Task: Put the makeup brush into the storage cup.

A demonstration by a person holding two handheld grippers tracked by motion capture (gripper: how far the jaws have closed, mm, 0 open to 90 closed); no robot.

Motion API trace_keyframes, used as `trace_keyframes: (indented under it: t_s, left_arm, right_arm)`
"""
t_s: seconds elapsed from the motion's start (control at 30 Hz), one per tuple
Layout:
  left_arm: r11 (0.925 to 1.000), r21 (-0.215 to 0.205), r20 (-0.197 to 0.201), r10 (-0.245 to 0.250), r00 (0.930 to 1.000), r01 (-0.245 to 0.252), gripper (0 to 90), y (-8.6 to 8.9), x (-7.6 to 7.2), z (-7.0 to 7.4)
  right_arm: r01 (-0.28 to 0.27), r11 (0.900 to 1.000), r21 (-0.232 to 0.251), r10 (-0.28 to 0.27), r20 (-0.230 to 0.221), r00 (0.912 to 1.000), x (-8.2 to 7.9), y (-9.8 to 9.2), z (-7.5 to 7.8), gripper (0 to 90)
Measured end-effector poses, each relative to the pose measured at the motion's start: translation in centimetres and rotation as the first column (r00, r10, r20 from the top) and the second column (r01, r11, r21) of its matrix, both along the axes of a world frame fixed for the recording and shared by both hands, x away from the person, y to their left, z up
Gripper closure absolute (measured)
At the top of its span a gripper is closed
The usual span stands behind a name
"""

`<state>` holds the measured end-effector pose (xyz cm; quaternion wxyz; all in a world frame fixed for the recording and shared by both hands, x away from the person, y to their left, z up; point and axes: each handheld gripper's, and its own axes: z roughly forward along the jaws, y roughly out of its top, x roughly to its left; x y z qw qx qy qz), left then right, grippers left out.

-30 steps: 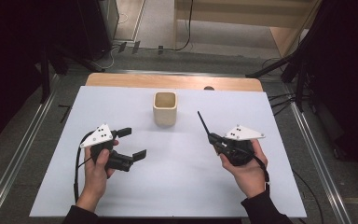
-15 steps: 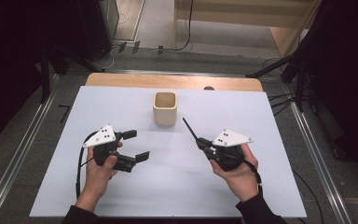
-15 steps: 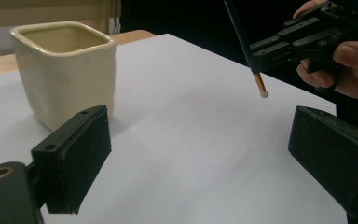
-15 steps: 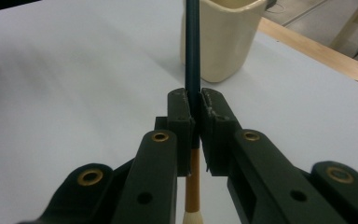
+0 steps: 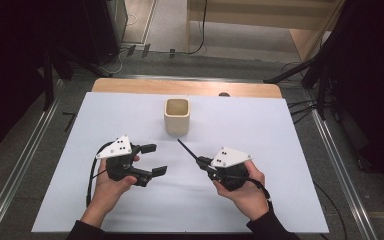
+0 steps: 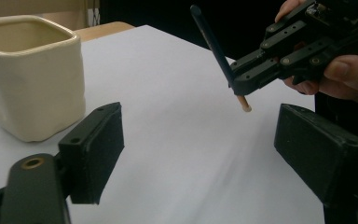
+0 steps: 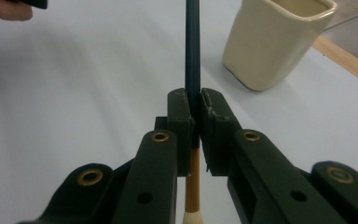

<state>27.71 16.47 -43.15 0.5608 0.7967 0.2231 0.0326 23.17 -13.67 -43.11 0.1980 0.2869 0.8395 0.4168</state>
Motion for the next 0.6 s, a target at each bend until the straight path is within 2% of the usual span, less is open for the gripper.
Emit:
trace_keyframes:
  t_s: [0.07, 0.2, 0.33, 0.6]
  left_arm:
    - [0.9998, 0.011, 0.000, -0.018, 0.9998, 0.018, 23.5, -0.2, -0.1, 0.1]
    - [0.9994, 0.030, -0.018, -0.019, 0.9997, 0.019, 30.0, -0.6, -0.1, 0.1]
    - [0.9992, 0.022, -0.043, -0.032, 0.9986, 0.033, 39.6, -0.7, 0.0, -0.1]
    - [0.9973, 0.024, -0.067, -0.068, 0.9954, 0.070, 44.7, -0.6, 0.2, 0.0]
  right_arm:
    - [-0.014, 1.000, -0.009, 0.014, -0.002, 0.9999, -0.1, 0.3, -0.1, 84.3]
    - [-0.037, 0.999, -0.021, 0.037, -0.007, 0.9993, -0.2, 0.7, -0.2, 84.2]
    - [-0.063, 0.997, -0.037, 0.063, -0.004, 0.9980, -0.4, 1.2, -0.3, 84.2]
    - [-0.118, 0.990, -0.071, 0.119, 0.003, 0.9929, -0.7, 2.0, -0.6, 84.3]
